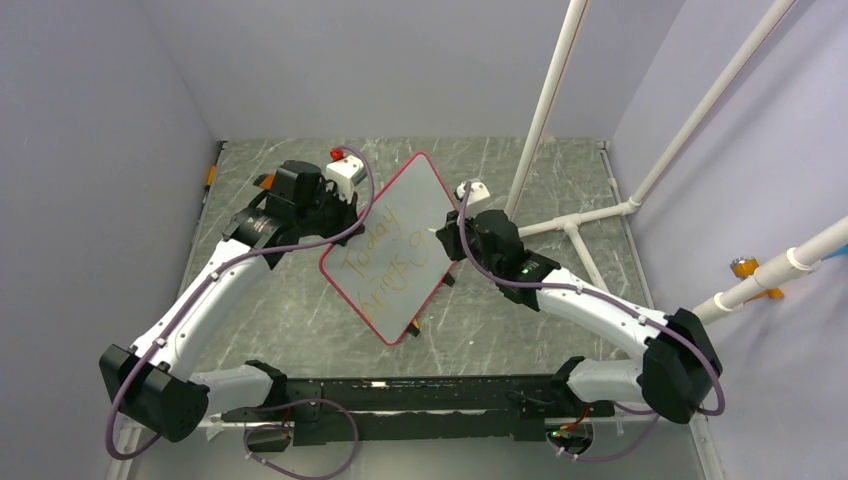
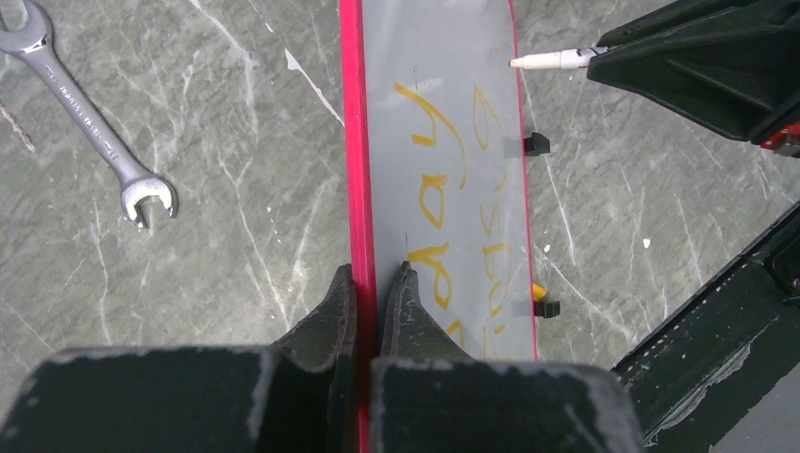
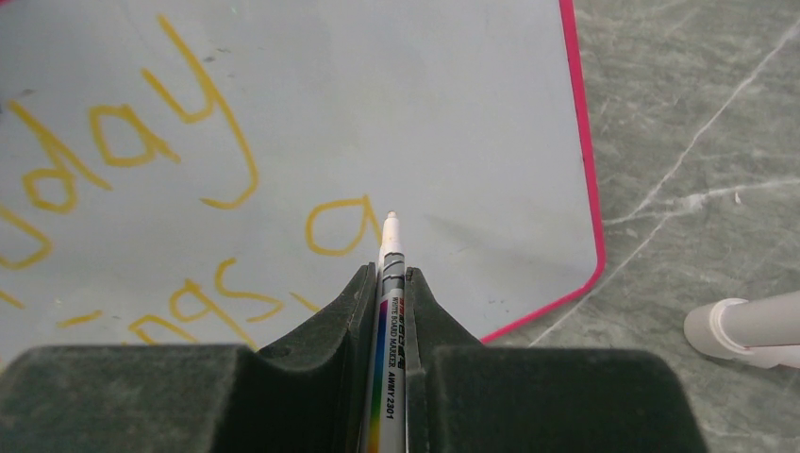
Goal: Write a sentence on the whiteboard
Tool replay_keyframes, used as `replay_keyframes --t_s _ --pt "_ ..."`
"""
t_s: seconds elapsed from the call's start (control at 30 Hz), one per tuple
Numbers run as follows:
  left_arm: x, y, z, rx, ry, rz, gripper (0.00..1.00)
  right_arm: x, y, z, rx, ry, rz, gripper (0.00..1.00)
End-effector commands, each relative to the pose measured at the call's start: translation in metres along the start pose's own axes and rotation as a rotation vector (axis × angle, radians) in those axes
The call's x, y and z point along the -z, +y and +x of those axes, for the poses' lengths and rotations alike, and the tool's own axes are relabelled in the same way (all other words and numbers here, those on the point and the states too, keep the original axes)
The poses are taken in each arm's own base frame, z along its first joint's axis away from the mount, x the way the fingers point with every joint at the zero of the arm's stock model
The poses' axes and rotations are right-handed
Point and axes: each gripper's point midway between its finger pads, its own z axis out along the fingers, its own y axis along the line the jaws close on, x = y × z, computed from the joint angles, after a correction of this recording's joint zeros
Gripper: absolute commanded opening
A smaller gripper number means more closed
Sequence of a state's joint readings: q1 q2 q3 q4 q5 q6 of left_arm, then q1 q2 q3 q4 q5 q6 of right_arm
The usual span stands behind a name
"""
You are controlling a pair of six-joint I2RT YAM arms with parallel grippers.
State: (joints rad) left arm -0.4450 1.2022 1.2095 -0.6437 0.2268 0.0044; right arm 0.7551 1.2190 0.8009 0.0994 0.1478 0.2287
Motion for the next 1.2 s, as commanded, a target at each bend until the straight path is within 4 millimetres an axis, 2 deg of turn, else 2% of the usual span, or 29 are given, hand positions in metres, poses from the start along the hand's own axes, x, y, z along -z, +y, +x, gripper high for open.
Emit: replay_keyframes --t_s 0.0,0.53,0.7,0.9,1.17 --pt "0.002 0.051 0.043 -0.117 0.177 -0.198 0.00 -0.009 0.001 -0.012 -0.010 -0.036 -0.010 0.00" --pt "0.000 0.055 0.043 -0.094 0.179 -0.197 0.00 -0.031 0.000 -0.014 -0.003 -0.024 -0.018 0.00" --pt "-0.001 0.055 0.042 -0.093 0.179 -0.195 0.00 -0.033 0.007 -0.014 -0.003 -0.020 -0.053 0.00" --pt "-0.001 0.055 0.042 -0.091 0.179 -0.192 0.00 -0.031 0.014 -0.007 0.006 -0.005 -0.099 0.00" --pt "-0.001 0.055 0.042 -0.090 0.179 -0.191 0.00 -0.029 0.011 0.016 -0.006 0.044 -0.104 0.00"
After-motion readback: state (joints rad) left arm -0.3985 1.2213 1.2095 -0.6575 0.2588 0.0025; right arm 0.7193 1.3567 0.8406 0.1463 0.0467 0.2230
